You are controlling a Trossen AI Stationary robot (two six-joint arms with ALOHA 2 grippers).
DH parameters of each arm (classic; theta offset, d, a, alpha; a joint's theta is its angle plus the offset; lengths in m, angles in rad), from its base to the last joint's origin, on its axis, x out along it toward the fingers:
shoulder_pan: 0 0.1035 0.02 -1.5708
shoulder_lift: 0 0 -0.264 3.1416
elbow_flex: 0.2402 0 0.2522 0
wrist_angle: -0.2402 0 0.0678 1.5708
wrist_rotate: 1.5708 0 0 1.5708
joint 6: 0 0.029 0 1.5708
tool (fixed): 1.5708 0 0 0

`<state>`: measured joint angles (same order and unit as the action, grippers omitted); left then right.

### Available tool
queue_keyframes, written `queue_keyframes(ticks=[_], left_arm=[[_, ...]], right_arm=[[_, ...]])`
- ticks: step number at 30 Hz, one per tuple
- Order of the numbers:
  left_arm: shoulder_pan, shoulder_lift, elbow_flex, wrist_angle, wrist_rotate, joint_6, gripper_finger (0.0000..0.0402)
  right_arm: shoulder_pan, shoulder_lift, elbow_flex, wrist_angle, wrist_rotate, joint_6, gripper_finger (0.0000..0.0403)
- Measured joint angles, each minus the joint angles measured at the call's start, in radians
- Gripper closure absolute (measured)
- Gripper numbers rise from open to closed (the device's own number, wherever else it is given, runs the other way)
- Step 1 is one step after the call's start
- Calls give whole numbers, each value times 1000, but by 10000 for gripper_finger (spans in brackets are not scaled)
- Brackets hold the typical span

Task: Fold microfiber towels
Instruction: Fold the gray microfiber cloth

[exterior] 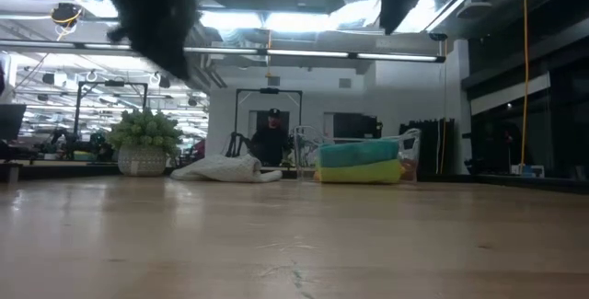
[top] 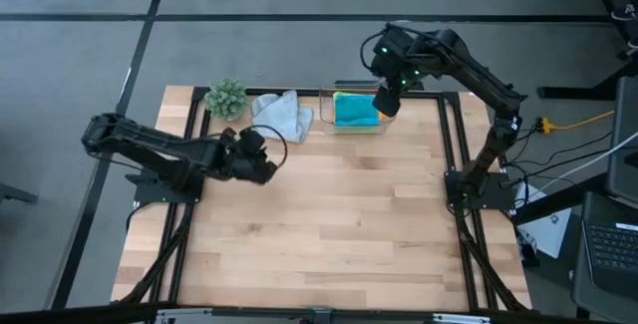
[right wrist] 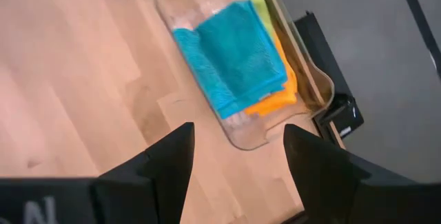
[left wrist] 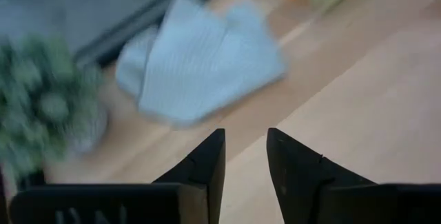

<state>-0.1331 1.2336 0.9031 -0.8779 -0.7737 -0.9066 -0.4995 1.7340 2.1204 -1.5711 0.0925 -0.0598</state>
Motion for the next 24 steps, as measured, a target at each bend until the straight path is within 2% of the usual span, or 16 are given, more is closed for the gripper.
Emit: queue_keyframes(ticks=[3,5,7,11,17,24], left_arm=[[135,-4,-126,190,68,6,304],[237,0,-191,342,93,70,305],[336,16,-232,483,165,138,305],[485,49,-248,595,277,200,305],[563,174,-249,623,297,178,305],[567,378,-249,742,329,151,305]], right_arm=[[32,-18,0,0,0,2,177],[51,-25,0,0,1,2,177],[70,-27,0,1,1,7,177],[99,-27,0,0,2,28,177],[125,-27,0,10,3,3,177],[124,-27,0,27,3,-21,177]])
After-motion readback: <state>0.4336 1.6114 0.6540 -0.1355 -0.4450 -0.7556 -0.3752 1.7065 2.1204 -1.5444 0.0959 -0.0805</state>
